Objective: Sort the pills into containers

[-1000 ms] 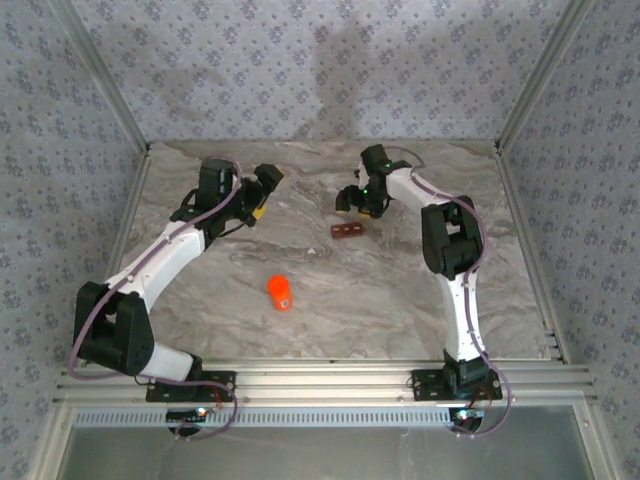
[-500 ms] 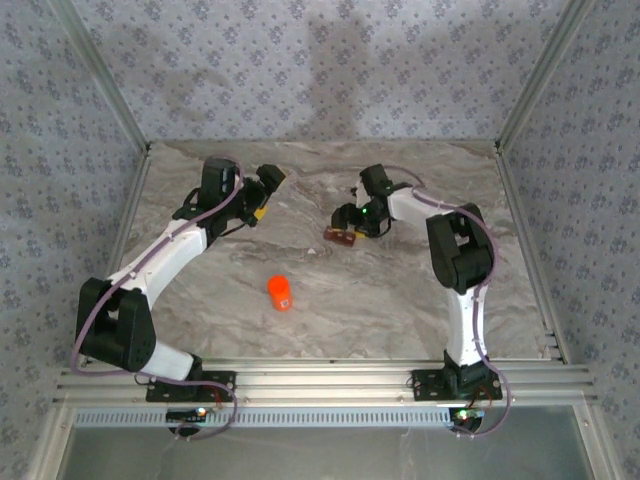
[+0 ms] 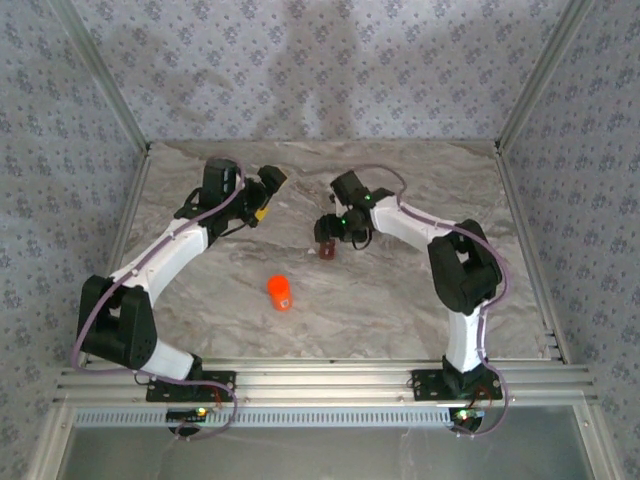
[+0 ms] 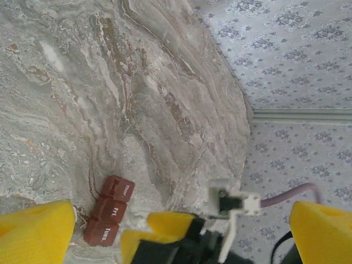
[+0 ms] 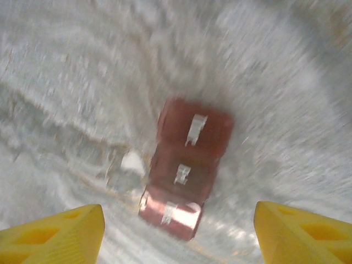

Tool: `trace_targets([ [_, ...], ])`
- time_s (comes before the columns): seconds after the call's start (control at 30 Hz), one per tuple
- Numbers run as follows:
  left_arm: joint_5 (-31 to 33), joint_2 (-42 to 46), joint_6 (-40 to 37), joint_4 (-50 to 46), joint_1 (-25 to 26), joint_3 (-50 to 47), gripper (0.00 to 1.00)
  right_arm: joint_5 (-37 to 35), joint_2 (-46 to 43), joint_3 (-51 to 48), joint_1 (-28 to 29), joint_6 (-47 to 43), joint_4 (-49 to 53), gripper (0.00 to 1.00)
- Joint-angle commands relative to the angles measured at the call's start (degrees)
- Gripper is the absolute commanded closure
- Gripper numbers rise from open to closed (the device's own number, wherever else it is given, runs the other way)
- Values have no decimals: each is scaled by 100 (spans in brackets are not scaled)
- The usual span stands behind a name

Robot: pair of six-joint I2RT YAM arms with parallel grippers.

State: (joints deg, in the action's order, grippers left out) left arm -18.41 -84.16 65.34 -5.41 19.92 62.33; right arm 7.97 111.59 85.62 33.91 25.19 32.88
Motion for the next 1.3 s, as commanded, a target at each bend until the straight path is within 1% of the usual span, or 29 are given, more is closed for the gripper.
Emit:
trace_targets([
  [0.0,8,-85,-104,12,-48,159,0,-1085,503,956,234,-299,1053,26],
  [0.1,44,-92,-50,69,-109,95,0,-1371,1024,1722,316,-331,1533,26],
  [0.23,41,-39,-21,93,-179,26,0,-1586,1505,2308,359,-304,1912,26],
  [0.67,-9,85,33,232,-296,-225,0,-1649,1770,2450,398,-340,1919,36],
  [0.87,-17,112,38,242,-301,-230,0,-1592,1687,2322,381,-359,1816,49],
  [0.97,-22,126,34,243,-296,-232,0,-1448,1547,2150,323,-322,1659,54],
  [1.03,-21,123,36,242,-300,-223,0,-1374,1470,2085,278,-305,1593,56],
  [1.07,-22,132,31,242,-296,-229,0,-1337,1409,2036,271,-313,1537,55],
  [1.1,-29,129,22,242,-296,-220,0,-1333,1333,1978,270,-286,1507,51],
  [1.17,-34,136,-22,218,-296,-199,0,-1312,1119,1759,275,-214,1374,39],
  [1.2,-23,138,-50,195,-304,-186,0,-1308,1029,1645,282,-178,1319,37],
  [1.27,-17,141,-94,146,-339,-173,0,-1315,720,1192,336,-96,1031,27],
])
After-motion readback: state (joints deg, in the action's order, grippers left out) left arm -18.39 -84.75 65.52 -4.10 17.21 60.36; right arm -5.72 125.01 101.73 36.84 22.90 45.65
